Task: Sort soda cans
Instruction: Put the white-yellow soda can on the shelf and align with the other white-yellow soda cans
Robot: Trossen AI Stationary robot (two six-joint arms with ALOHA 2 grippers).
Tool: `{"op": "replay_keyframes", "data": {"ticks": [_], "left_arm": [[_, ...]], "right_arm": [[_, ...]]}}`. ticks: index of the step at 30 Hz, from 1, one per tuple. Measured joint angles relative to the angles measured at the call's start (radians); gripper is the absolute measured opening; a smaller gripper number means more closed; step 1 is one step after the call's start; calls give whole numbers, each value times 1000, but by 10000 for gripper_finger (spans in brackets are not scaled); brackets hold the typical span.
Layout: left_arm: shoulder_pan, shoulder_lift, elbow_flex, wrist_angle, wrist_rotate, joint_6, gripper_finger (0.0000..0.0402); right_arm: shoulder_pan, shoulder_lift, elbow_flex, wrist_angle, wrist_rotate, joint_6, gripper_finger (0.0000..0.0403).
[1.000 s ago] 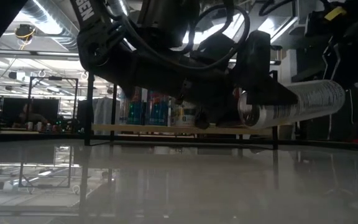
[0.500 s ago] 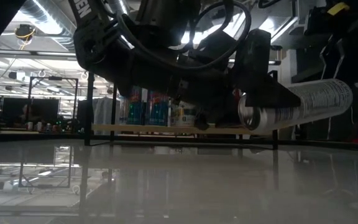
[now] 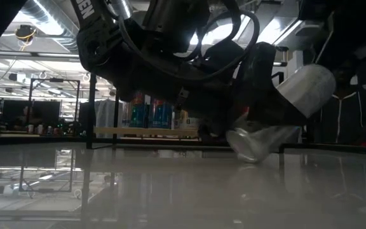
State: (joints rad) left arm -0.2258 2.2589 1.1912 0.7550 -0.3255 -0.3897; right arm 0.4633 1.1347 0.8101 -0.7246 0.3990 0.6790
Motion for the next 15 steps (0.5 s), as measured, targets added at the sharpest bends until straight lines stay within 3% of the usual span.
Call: {"op": "replay_keyframes", "data": {"ticks": [6,15], "left_arm": [[3,-1,0,9,-1,2,281],[4,-1,0,7,-2,10,275]], "right_arm": [[0,0,0,131,-37,-65,335],[0,0,0,161,-44,-88,335]]}}
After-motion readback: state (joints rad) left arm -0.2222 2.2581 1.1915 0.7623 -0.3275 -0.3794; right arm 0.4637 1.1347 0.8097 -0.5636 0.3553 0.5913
